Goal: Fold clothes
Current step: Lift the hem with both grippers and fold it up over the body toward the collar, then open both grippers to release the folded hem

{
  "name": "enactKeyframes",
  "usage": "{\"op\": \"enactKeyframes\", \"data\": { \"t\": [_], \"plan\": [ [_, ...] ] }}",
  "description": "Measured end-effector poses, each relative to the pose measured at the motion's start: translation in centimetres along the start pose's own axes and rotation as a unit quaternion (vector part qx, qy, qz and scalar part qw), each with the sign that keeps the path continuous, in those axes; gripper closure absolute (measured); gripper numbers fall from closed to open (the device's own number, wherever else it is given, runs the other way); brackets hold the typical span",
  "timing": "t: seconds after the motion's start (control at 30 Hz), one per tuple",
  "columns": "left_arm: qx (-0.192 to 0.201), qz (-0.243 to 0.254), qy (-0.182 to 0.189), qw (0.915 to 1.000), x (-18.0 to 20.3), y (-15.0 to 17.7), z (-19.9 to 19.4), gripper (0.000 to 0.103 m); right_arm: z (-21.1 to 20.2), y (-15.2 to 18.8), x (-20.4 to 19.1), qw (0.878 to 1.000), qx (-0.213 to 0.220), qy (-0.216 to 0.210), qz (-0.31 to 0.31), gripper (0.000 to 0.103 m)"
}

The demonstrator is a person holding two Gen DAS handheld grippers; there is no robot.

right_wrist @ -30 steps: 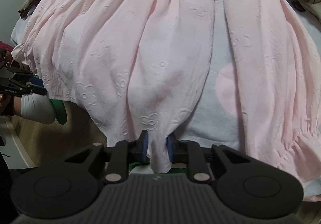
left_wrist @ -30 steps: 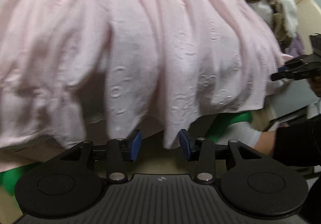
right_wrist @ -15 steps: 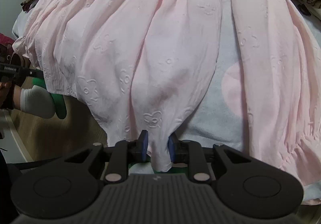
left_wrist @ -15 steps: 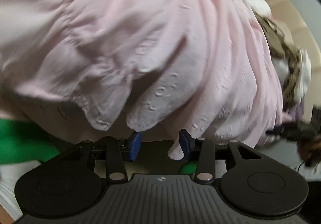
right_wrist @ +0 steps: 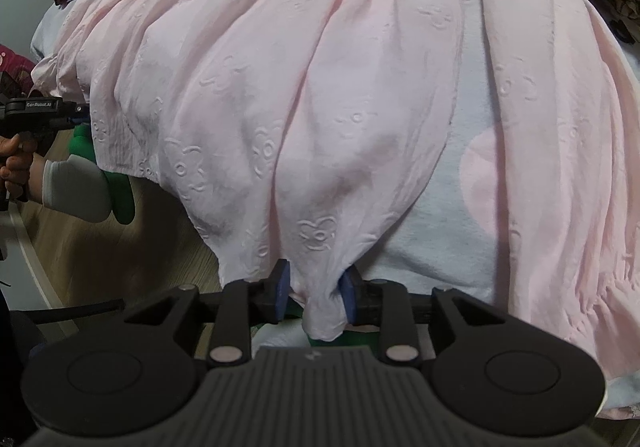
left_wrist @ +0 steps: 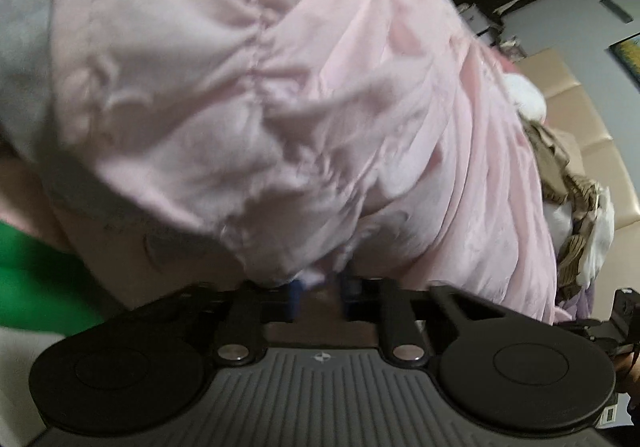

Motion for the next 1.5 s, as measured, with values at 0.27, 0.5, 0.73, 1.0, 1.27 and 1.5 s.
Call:
{"op": "enactKeyframes", "data": {
  "t": [0.27, 0.5, 0.73, 1.0, 1.27, 1.5],
  "plan": [
    [-0.033, -0.001, -0.017, 0.9993, 1.0, -2.6, -3.2, 0.103, -0.4, -0.5, 0.2, 1.0, 0.007, 0.001, 0.002, 0.071],
    [-0.049, 0.02, -0.122, 0.9911, -0.9, -4.9, -8.6, 0.103, -0.6, -0.7, 0.5, 1.0, 0.015, -0.006, 0.007, 0.071],
    [-0.045, 0.07, -0.193, 0.9777, -3.3, -6.6, -10.9, 0.102, -0.8, -1.1, 0.8, 1.0, 0.02, 0.0, 0.009, 0.071],
    [-0.115, 0.144, -0.188, 0.9648, -2.0, -2.6, -8.6, 0.099, -1.4, -1.8, 0.6, 0.999, 0.03, 0.004, 0.011, 0.071],
    [-0.077, 0.215, -0.227, 0.9467, -1.2, -3.9, -10.3, 0.098, -2.2, -3.0, 0.7, 0.997, 0.075, 0.023, 0.01, 0.066],
    [-0.009, 0.348, -0.143, 0.9266, 5.1, -5.1, -9.4, 0.087, -1.0, -2.6, 1.5, 0.998, 0.048, 0.042, 0.023, 0.065]
  ]
}}
Point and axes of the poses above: each gripper's, at about its wrist camera, not at the fingertips, and z roughly the way its jaws point, x to its right, y to its underside, the point moved 8 cm from there along z, roughly the way its jaws point, and after that the axes turned 11 degrees about x, right-handed, at the moved point
